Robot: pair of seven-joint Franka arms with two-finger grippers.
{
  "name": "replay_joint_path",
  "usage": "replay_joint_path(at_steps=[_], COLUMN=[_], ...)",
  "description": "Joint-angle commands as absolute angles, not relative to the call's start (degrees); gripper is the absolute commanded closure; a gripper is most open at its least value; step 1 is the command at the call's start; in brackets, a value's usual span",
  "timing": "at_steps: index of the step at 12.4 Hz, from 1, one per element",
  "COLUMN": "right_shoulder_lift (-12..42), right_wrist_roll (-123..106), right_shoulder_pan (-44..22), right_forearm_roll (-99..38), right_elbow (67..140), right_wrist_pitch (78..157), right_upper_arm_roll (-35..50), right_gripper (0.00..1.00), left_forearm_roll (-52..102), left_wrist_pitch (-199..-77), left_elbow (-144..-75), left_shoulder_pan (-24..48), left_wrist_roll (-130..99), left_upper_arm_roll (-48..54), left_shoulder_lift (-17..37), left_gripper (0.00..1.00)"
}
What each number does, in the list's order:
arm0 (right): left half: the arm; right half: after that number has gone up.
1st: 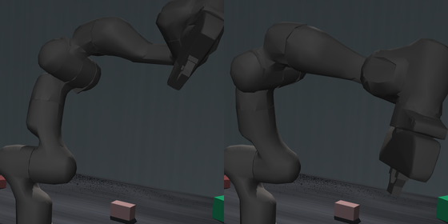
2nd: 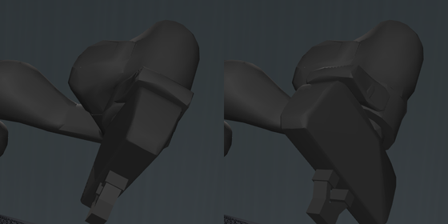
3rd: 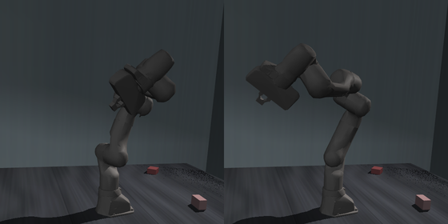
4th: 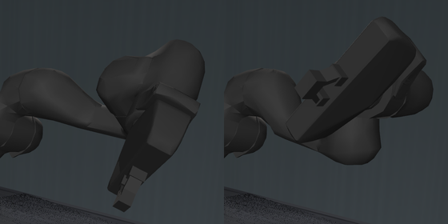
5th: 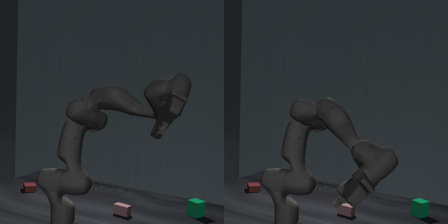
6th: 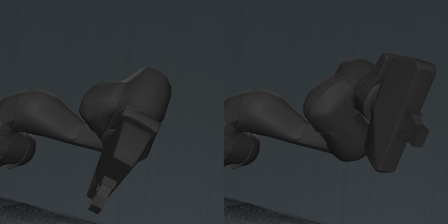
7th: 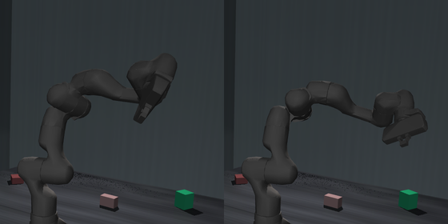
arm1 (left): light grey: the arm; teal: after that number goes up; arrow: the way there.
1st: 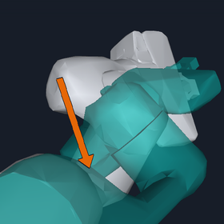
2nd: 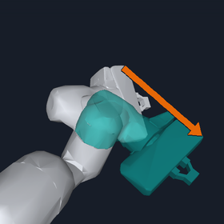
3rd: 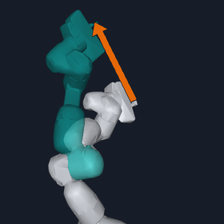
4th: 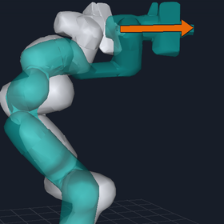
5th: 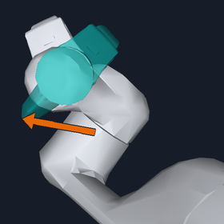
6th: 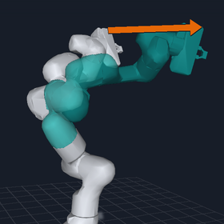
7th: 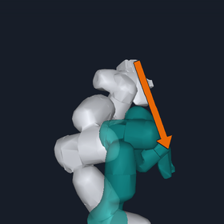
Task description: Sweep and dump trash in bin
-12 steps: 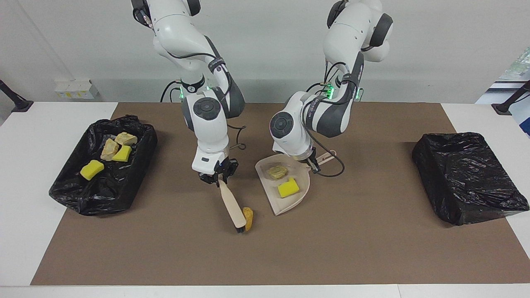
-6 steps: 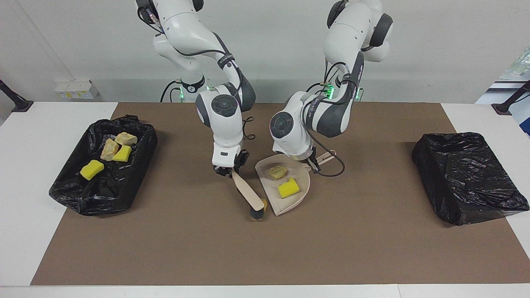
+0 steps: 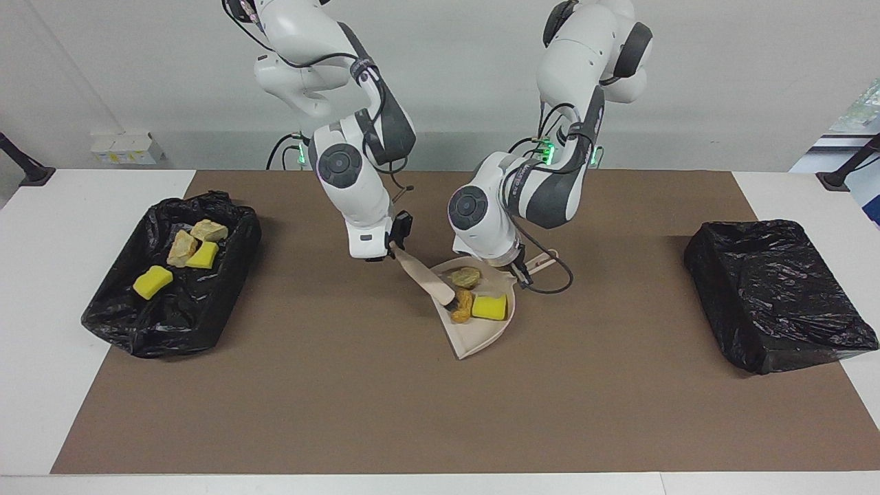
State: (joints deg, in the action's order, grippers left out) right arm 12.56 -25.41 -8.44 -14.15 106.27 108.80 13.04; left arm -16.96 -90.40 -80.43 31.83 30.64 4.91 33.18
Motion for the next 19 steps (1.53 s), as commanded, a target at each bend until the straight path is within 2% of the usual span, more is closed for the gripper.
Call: replay_joint_path(at_steps=[1, 5, 9, 12, 15, 18, 19], right_shoulder_lift=[10.37, 10.37, 10.11, 8.88, 7.39, 3.61, 2.91], right_wrist_roll=[-27.77, -27.34, -24.27, -9.63, 3.83, 15.96, 17.39], right_shoulder_pan=[-4.84, -0.54, 2.63, -1.91, -6.31, -12.55, -14.13], right_forearm_roll=[-18.11, -17.23, -13.20, -9.50, -9.49, -9.49, -9.49], right_elbow=[106.96, 106.44, 106.35, 107.40, 109.24, 116.00, 116.54], right_wrist_pitch=[104.86, 104.85, 101.00, 101.42, 103.17, 113.00, 113.72], right_upper_arm_roll=[13.62, 13.27, 13.01, 13.36, 13.45, 13.36, 13.36], right_gripper=[1.00, 1.00, 1.00, 1.00, 1.00, 1.00, 1.00], left_forearm_roll=[-16.70, -16.61, -14.41, -14.41, -14.41, -14.41, -14.33], left_wrist_pitch=[-92.81, -96.13, -110.71, -109.95, -106.97, -107.05, -107.66], left_elbow=[-82.53, -85.15, -104.46, -105.47, -105.56, -104.94, -104.77], left_shoulder_pan=[31.12, 28.84, 23.30, 19.44, 11.81, 0.39, -3.56], left_wrist_roll=[29.27, 35.65, 47.34, 55.87, 63.60, 75.90, 79.68], left_upper_arm_roll=[4.83, 5.10, 5.01, 4.83, 4.66, 4.66, 4.66], left_shoulder_lift=[32.26, 29.90, 14.36, 11.44, 7.22, 5.10, 4.92], left_gripper=[1.00, 1.00, 1.00, 1.00, 1.00, 1.00, 1.00])
